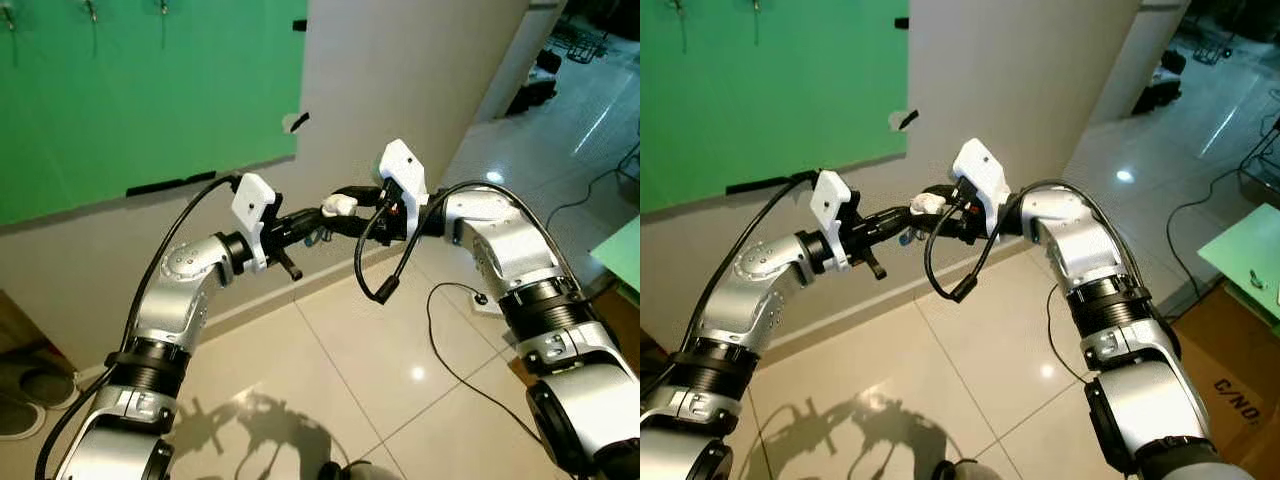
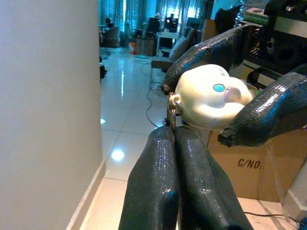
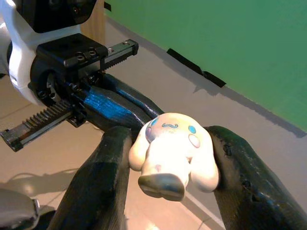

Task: Hang keys on a hook

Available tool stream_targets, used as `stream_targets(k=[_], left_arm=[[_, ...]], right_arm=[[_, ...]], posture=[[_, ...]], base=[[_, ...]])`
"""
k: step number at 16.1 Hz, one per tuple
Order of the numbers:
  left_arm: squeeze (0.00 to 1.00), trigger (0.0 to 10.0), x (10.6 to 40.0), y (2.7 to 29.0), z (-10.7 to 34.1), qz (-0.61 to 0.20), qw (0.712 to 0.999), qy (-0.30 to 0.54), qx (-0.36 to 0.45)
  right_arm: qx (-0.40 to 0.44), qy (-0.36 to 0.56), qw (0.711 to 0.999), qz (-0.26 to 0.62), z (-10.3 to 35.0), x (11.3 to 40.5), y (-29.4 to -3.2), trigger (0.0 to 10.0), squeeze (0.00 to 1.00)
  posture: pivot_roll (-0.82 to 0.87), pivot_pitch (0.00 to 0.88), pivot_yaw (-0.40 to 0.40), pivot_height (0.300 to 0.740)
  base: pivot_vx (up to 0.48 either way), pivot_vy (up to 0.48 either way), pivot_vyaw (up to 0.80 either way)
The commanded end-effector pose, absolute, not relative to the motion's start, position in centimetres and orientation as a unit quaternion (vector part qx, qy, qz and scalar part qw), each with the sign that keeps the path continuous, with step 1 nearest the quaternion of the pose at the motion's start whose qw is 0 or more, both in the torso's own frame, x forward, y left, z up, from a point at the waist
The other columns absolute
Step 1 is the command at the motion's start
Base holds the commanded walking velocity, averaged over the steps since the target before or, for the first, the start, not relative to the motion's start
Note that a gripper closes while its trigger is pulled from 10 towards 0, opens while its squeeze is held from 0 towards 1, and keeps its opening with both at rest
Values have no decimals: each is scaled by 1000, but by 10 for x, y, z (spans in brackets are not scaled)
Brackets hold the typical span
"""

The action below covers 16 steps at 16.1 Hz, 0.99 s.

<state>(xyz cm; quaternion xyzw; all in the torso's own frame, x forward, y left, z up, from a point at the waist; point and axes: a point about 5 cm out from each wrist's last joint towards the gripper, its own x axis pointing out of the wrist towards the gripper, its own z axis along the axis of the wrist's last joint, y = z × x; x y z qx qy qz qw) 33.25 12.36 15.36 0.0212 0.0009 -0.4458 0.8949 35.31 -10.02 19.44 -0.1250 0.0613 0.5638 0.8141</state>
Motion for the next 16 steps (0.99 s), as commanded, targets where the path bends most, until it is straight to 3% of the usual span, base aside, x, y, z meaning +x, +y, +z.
stream_targets(k=[1,7,16], left_arm=[[0,0,334,119,149,-447,894,20,24],[0,0,338,129,164,-430,903,-15,-4],[0,0,336,134,170,-424,905,-26,-29]], right_arm=[[-123,19,811,572,213,351,-99,10000,0],[-113,25,816,566,211,349,-104,10000,0],[30,40,849,526,217,357,-117,10000,0]], posture=[[-54,32,-141,740],[-56,34,-143,740],[-56,41,-144,740]], base=[[0,0,0],[0,0,0],[0,0,0]])
